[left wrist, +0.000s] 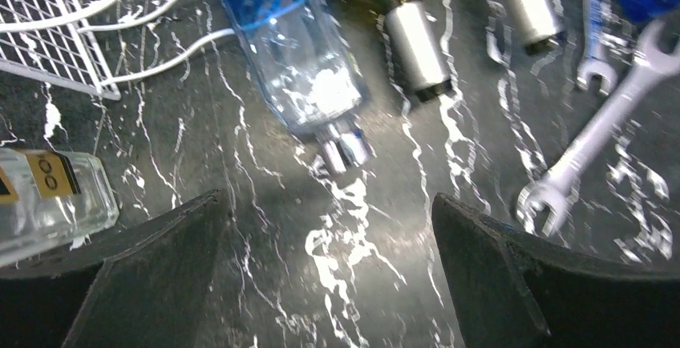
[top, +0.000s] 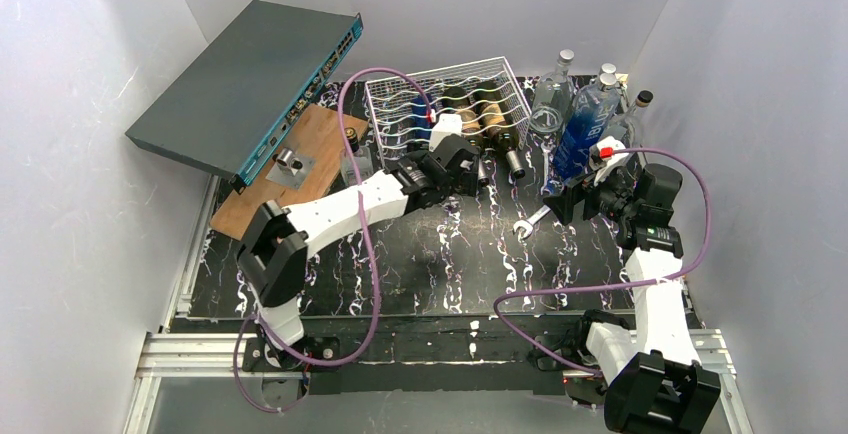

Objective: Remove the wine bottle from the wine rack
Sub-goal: Pick up the wine bottle from the wine rack.

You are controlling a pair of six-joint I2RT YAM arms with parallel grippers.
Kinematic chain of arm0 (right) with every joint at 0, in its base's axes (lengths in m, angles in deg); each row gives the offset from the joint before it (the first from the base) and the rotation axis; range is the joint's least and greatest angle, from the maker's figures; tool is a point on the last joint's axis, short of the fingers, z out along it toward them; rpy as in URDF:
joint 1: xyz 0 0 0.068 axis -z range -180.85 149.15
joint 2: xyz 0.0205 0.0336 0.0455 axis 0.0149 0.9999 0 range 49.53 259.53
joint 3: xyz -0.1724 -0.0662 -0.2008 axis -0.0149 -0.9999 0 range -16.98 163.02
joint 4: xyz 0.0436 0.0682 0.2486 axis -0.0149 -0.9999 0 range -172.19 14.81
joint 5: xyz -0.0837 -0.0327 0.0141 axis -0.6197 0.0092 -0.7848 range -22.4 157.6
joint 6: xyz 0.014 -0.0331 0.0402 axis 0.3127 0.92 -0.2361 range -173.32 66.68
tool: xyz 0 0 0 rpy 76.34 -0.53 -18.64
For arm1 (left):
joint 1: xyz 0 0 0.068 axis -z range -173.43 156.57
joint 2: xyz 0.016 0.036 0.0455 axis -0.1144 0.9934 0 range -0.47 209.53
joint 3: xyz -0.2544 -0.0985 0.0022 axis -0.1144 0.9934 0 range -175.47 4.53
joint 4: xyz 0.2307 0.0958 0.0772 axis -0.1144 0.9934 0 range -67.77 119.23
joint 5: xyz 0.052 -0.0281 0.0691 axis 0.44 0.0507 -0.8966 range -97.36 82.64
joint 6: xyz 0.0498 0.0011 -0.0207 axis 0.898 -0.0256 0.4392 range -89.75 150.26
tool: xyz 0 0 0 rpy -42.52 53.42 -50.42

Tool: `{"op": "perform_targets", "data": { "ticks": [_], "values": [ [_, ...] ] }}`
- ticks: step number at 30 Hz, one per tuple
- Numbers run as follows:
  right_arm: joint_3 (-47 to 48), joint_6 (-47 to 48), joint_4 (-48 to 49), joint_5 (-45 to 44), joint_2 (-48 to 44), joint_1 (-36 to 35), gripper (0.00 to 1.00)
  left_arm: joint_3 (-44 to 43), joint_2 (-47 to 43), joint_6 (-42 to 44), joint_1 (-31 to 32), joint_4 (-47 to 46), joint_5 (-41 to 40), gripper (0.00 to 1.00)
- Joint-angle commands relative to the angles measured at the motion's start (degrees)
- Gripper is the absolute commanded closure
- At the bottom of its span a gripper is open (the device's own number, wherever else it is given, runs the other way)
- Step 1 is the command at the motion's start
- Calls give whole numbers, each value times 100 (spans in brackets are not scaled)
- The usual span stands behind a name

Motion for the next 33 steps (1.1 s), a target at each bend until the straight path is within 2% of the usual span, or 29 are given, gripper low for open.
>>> {"op": "perform_targets", "data": {
  "ticks": [1, 10, 17, 29, 33],
  "values": [
    [16, 49, 85, 106, -136, 34, 2, -215, 453, -201, -381, -342, -600, 2],
    [-10, 49, 121, 153, -214, 36, 2, -485, 1333, -552, -735, -1012, -376, 2],
    [-10, 32, 138, 237, -258, 32, 2, -462, 1514, -611, -868, -1486, -110, 2],
    [-22, 14, 156, 284, -256, 28, 2, -836, 2026, -1537, -1042, -1308, -375, 2],
    [-17, 12, 156, 297, -262, 28, 2, -681, 2107, -1672, -1124, -1699, -305, 13]
  ]
}}
